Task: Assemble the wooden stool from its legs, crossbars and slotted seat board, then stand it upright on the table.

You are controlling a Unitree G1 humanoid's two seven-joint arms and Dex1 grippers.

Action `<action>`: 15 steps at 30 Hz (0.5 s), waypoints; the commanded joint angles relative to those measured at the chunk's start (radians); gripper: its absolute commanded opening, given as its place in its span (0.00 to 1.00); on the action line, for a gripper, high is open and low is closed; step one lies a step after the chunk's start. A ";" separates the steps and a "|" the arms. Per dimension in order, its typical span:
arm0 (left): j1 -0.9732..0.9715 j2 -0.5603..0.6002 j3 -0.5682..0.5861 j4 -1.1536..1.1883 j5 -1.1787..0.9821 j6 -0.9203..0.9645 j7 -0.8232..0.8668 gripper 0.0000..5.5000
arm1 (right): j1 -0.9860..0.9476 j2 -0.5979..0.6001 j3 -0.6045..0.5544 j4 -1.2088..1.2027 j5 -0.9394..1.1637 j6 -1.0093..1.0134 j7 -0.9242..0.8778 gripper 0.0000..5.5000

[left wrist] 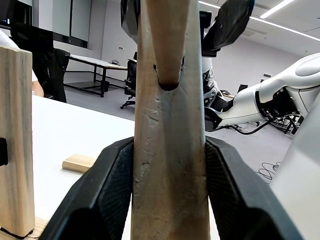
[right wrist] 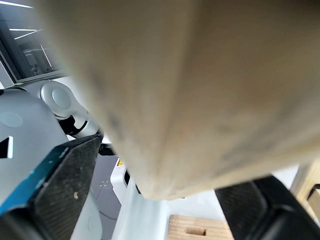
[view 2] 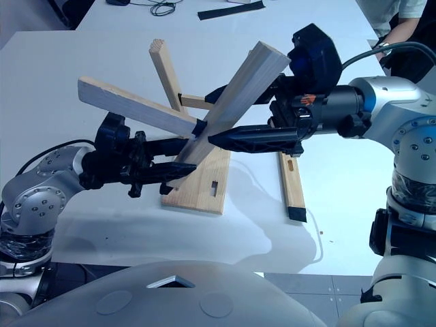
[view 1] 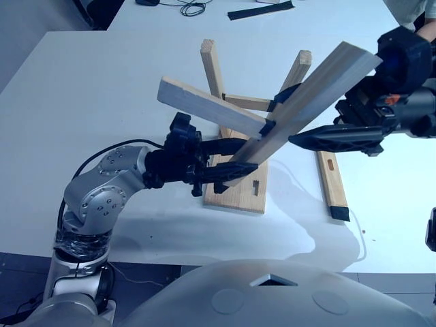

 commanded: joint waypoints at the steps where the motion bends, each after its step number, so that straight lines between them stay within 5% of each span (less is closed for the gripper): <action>1: -0.035 -0.001 0.014 -0.008 -0.011 -0.003 0.009 0.37 | 0.011 0.006 0.022 -0.030 -0.019 0.000 0.005 0.67; 5: -0.028 0.005 0.010 -0.012 -0.006 -0.002 -0.002 0.37 | 0.005 0.015 0.031 -0.031 -0.026 -0.004 0.001 0.67; 15: -0.021 0.009 0.001 -0.012 0.012 -0.003 -0.015 0.37 | 0.009 0.014 0.034 -0.040 -0.051 -0.016 0.003 0.40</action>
